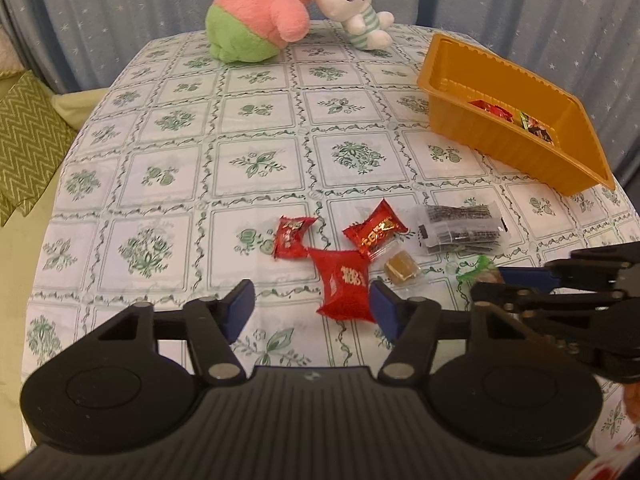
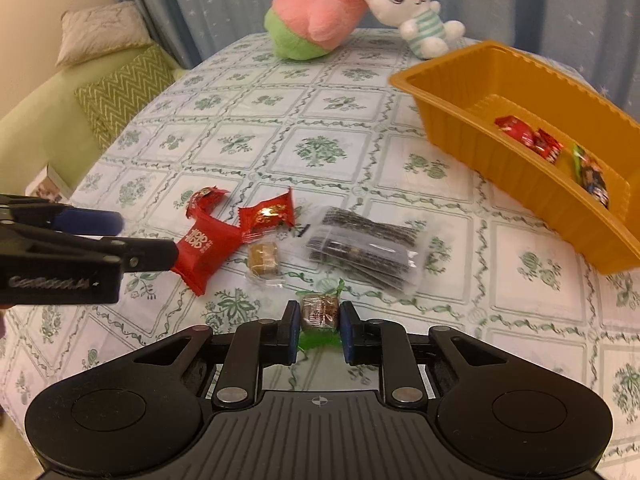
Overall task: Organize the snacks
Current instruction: 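Grasp the green-wrapped candy with the right tool while the left tool grasps a red candy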
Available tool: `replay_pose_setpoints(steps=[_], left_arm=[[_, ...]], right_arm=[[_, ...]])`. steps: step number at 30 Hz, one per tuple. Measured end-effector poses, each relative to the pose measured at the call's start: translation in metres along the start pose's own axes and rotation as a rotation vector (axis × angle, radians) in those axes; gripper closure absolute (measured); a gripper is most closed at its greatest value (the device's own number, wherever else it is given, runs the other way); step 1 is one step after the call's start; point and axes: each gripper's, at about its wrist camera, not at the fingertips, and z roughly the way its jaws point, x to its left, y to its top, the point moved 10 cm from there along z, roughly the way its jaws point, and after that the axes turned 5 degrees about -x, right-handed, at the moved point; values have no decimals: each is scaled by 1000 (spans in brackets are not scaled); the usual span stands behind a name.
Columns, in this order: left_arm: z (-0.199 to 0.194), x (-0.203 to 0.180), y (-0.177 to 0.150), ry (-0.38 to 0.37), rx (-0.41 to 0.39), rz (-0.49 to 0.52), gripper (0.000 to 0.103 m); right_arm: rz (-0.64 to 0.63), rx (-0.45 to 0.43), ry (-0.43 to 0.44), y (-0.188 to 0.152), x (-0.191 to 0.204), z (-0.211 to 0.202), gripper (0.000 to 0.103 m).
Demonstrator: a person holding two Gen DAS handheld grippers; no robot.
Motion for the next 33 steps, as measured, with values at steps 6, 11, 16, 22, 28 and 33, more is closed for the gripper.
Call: replay_pose_setpoints(steps=[6,11,16,22,28,33], left_arm=[[18,-11,3,-13,25,43,51],[33,-16,1,-15,51,66,59],[40,-19,-4,-18,66,69,72],[38,-20,-7,-8,53,66,79],[22,-20,-8,-13,38,39,79],[3,-25,2,-28,1,26,79]], right_arm=[[49,-21,-2,0,-14,-16,82],[82,-28,-11,-3,-27,-26,82],[104,-32,-21,-6,-38,-35,82],[125,-37,-26,-10,-47,-42,82],[138,-48,-24,-10,-55,-50,82],[150,-68,-20,-7,-63,-61,82]])
